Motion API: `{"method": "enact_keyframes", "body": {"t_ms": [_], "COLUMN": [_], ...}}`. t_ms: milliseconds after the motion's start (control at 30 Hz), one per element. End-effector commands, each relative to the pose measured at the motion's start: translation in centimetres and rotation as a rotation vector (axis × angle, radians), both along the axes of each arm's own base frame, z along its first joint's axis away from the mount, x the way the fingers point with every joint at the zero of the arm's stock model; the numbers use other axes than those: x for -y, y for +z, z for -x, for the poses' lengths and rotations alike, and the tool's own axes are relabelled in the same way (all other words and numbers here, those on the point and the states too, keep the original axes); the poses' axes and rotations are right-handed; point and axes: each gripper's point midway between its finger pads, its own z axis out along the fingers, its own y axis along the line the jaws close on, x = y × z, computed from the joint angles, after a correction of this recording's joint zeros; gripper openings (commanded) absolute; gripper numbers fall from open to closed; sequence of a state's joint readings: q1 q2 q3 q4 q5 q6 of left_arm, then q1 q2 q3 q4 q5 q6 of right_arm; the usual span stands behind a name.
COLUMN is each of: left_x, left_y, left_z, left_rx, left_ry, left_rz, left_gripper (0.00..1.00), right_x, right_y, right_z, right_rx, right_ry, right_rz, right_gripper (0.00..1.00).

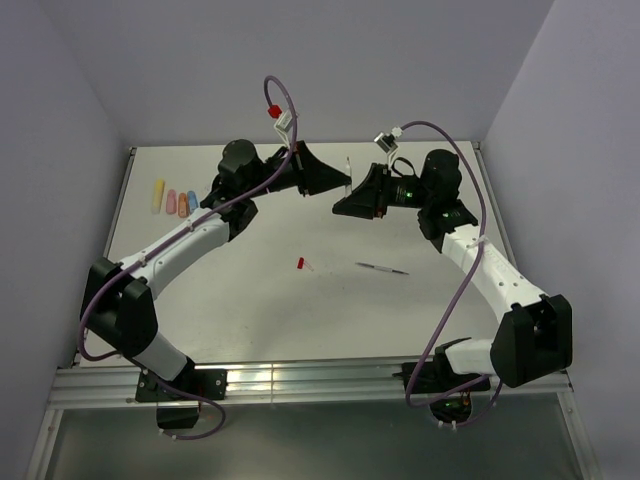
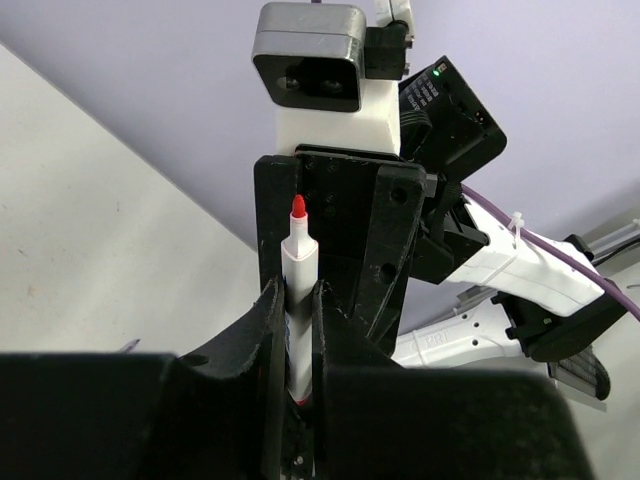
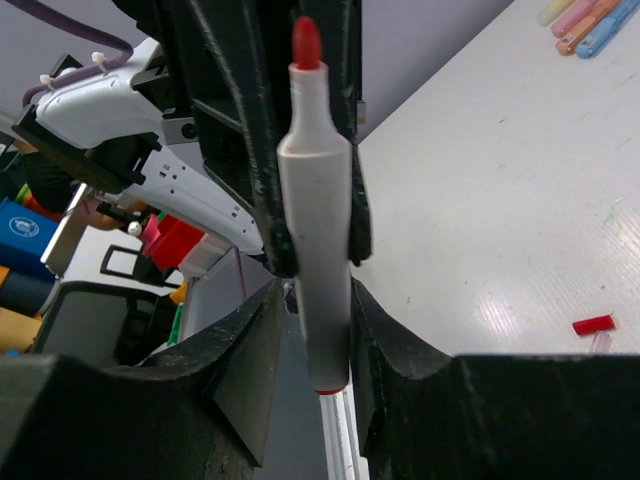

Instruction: Insert the pens into the pen caps

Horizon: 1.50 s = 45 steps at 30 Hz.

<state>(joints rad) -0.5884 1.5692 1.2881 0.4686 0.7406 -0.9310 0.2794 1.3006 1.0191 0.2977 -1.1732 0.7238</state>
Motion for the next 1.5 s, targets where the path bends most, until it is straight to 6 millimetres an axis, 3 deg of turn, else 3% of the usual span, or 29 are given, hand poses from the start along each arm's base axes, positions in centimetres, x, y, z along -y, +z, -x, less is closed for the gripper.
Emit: {"method": "enact_keyframes", "body": {"t_ms": [0, 200, 467, 567, 600, 633, 667, 733, 767, 833, 867, 900, 967, 1033, 1067, 1100, 1133, 1267, 1400, 1467], "left_x": [-0.1, -0.4, -0.7, -0.8, -0.8, -0.8, -0.8, -0.9, -1.1, -1.6, -2.2, -3.1, -5.4, -7.3, -9.0, -10.1, -11.0, -14.7, -16.4, -16.0], "left_y": [1.1, 1.0, 1.3, 1.3, 1.1, 1.2, 1.1, 0.9, 0.9, 0.4, 0.3, 0.6, -0.5, -0.7, -3.1, -3.9, -5.4, -14.2, -21.3, -23.4], "left_z": [0.5, 0.5, 0.3, 0.2, 0.4, 0.3, 0.3, 0.2, 0.0, -0.6, -1.3, -1.5, -2.7, -3.2, -4.1, -4.3, -4.4, -3.0, -2.0, -1.4], "left_rx": [0.048, 0.054, 0.057, 0.056, 0.053, 0.057, 0.056, 0.051, 0.051, 0.051, 0.056, 0.081, 0.060, 0.152, 0.095, 0.212, 0.218, 0.172, 0.017, -0.022], "left_ry": [-0.022, -0.020, -0.016, -0.013, -0.020, -0.020, -0.020, -0.009, -0.002, 0.030, 0.056, 0.081, 0.137, 0.189, 0.258, 0.288, 0.319, 0.358, 0.332, 0.314], "left_rz": [0.034, 0.038, 0.056, 0.054, 0.048, 0.045, 0.041, 0.025, 0.016, -0.030, -0.044, -0.058, -0.108, -0.178, -0.287, -0.389, -0.469, -0.815, -1.024, -1.099], "left_gripper": [0.00, 0.00, 0.00, 0.00, 0.00, 0.02, 0.15, 0.27, 0.37, 0.47, 0.65, 0.72, 0.81, 0.81, 0.81, 0.80, 0.79, 0.71, 0.62, 0.58], "right_x": [-0.3, -0.5, -0.7, -0.7, -0.7, -0.7, -0.7, -0.7, -0.7, -0.6, -0.4, -0.1, 0.4, 1.3, 1.8, 2.2, 2.7, 5.0, 7.0, 8.0], "right_y": [0.4, 0.2, 0.1, 0.0, 0.0, 0.0, 0.1, 0.0, -0.2, -0.3, -0.9, -1.2, -2.4, -3.6, -4.5, -5.1, -5.6, -9.3, -11.3, -11.6], "right_z": [0.5, 0.6, 0.7, 0.7, 0.7, 0.6, 0.7, 0.6, 0.6, 0.6, 0.6, 0.6, 0.4, 0.0, -0.1, -0.5, -0.7, -0.8, -0.9, -0.9], "right_rx": [0.034, 0.031, 0.016, 0.016, 0.018, 0.020, 0.024, 0.029, 0.026, 0.041, 0.037, 0.046, 0.039, 0.058, 0.024, 0.076, 0.097, 0.071, 0.034, 0.044], "right_ry": [0.035, 0.051, 0.061, 0.063, 0.063, 0.060, 0.060, 0.055, 0.052, 0.041, 0.029, 0.016, -0.011, -0.047, -0.079, -0.096, -0.113, -0.195, -0.238, -0.260], "right_rz": [-0.011, -0.010, -0.008, -0.008, -0.007, -0.007, -0.008, -0.006, -0.004, -0.001, 0.005, 0.013, 0.032, 0.070, 0.105, 0.137, 0.166, 0.364, 0.468, 0.503], "right_gripper": [0.38, 0.27, 0.24, 0.13, 0.00, 0.00, 0.00, 0.00, 0.00, 0.00, 0.00, 0.00, 0.00, 0.00, 0.00, 0.00, 0.00, 0.00, 0.00, 0.00]}}
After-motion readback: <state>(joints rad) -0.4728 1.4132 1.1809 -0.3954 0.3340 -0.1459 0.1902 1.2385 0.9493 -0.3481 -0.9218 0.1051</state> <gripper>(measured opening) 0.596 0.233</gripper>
